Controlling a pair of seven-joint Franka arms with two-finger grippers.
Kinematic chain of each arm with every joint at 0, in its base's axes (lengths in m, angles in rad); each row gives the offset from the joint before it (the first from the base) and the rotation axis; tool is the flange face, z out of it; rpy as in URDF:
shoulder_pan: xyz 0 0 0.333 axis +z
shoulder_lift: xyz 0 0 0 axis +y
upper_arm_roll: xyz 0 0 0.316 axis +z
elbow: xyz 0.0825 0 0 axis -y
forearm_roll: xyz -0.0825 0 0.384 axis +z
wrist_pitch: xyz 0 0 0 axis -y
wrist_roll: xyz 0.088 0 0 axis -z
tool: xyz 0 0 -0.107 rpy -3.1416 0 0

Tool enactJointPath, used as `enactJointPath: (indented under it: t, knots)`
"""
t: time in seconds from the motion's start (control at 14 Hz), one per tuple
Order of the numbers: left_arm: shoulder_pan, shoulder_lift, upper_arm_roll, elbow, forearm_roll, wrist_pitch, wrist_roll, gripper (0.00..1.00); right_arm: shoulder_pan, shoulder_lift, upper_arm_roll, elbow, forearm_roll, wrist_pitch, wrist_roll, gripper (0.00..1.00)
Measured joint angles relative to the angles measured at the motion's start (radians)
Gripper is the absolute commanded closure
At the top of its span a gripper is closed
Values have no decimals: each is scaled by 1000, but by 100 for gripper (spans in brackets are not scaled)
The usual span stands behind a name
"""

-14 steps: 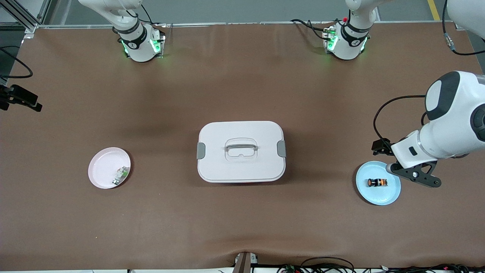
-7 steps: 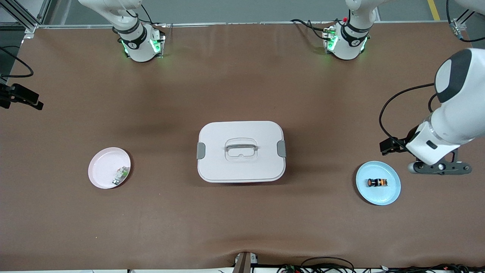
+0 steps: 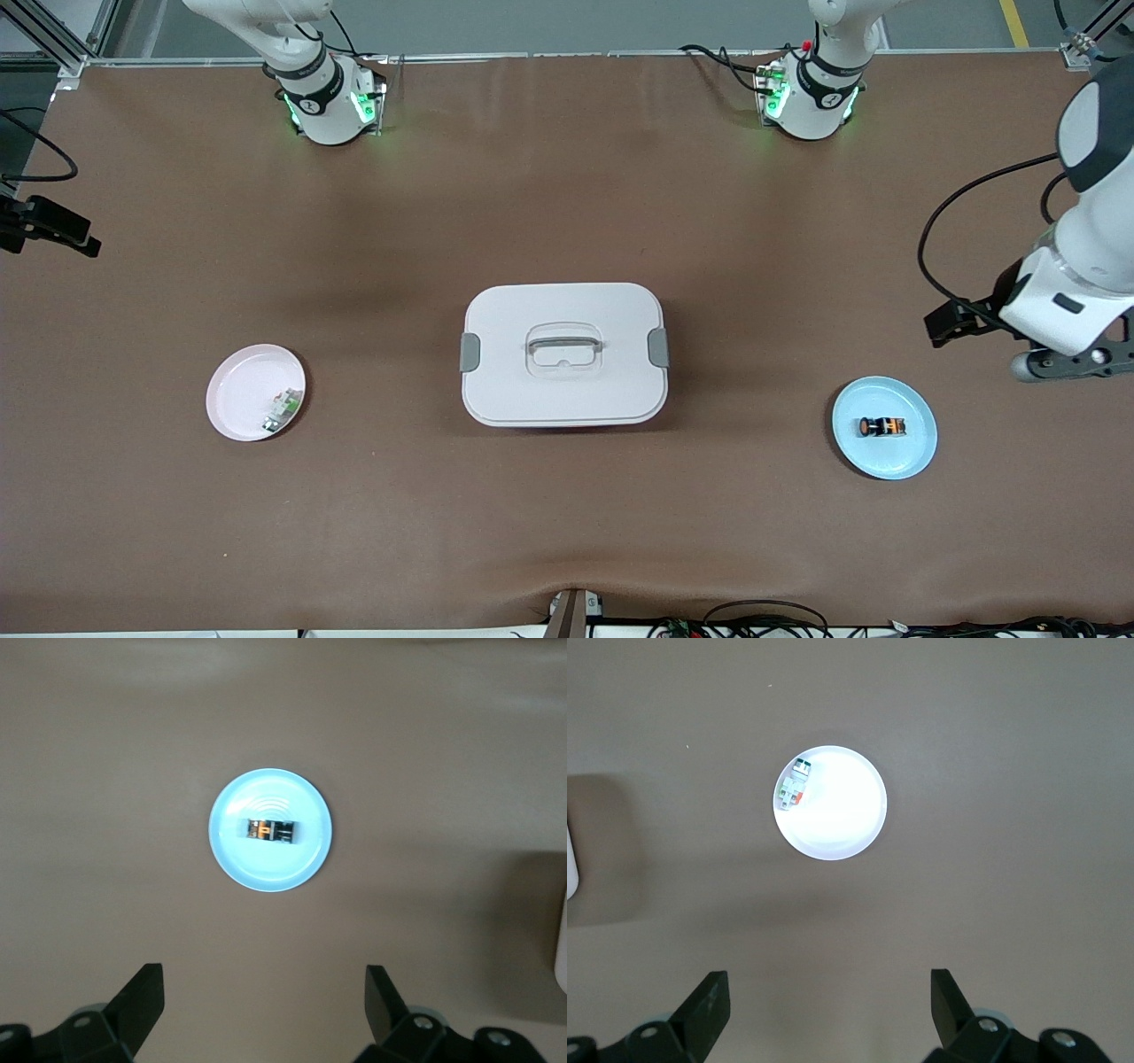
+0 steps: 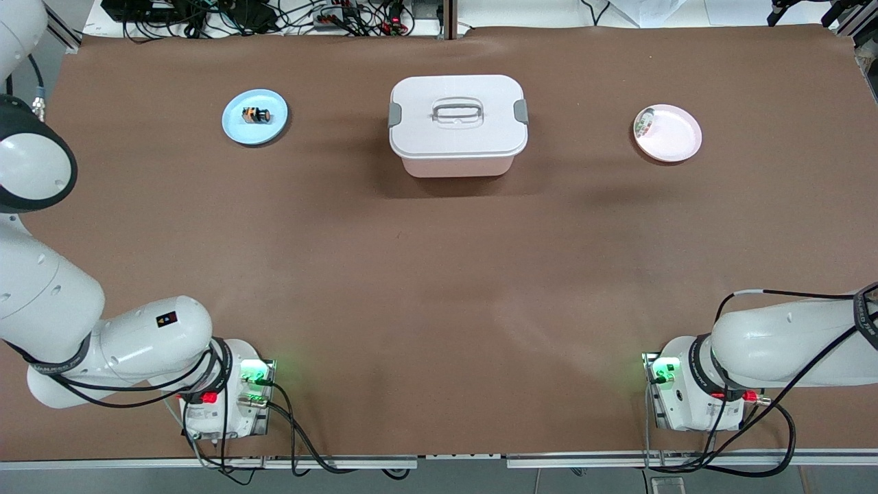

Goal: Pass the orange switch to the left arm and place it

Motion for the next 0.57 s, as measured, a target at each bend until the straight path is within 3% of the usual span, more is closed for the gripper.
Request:
enactJointPath:
  t: [0.14,0.43,0.57]
  knots:
    - [-14,-19,32,1,0,0,0,0,0,0,0,0,0,0,2,0]
    - [-246,-124,320,-6,-146,-52,1,0,0,0,1,0,0,-1,2,0]
    - [-326,-182,411,-38,-177,-66,31,0,0,0,1,0,0,-1,2,0]
